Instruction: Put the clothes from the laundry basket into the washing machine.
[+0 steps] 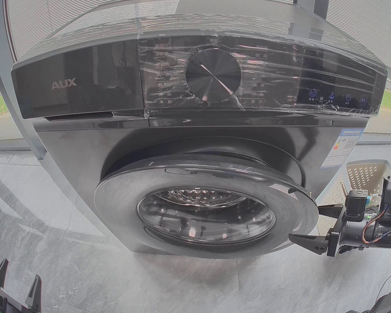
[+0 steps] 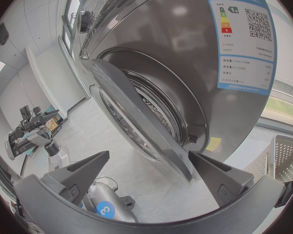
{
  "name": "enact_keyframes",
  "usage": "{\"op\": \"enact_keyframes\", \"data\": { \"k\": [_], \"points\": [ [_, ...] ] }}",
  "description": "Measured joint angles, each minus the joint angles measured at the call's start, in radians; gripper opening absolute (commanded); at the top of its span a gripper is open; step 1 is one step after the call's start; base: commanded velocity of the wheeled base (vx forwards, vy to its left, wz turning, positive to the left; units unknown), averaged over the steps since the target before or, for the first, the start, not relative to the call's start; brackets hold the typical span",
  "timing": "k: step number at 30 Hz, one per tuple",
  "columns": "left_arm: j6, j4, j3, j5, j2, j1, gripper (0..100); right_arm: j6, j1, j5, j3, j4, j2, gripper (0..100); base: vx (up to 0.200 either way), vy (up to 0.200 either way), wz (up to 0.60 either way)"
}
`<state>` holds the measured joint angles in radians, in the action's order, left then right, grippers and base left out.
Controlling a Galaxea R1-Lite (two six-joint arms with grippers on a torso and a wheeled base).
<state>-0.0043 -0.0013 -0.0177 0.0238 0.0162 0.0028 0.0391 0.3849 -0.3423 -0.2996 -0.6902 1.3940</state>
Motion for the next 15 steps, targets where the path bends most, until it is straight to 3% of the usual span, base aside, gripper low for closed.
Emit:
{"op": "enact_keyframes", "data": {
  "k": [12,15],
  "points": [
    [-0.001,0.000,0.000,0.000,0.000,0.000,100,-0.001,0.002,0.002,-0.063,-0.004,0.039,100,0.000,0.000,0.00],
    [-0.003,0.000,0.000,-0.001,0.000,0.000,100,-0.005,0.011,0.002,-0.061,-0.005,0.044,100,-0.200,0.000,0.00]
  ]
}}
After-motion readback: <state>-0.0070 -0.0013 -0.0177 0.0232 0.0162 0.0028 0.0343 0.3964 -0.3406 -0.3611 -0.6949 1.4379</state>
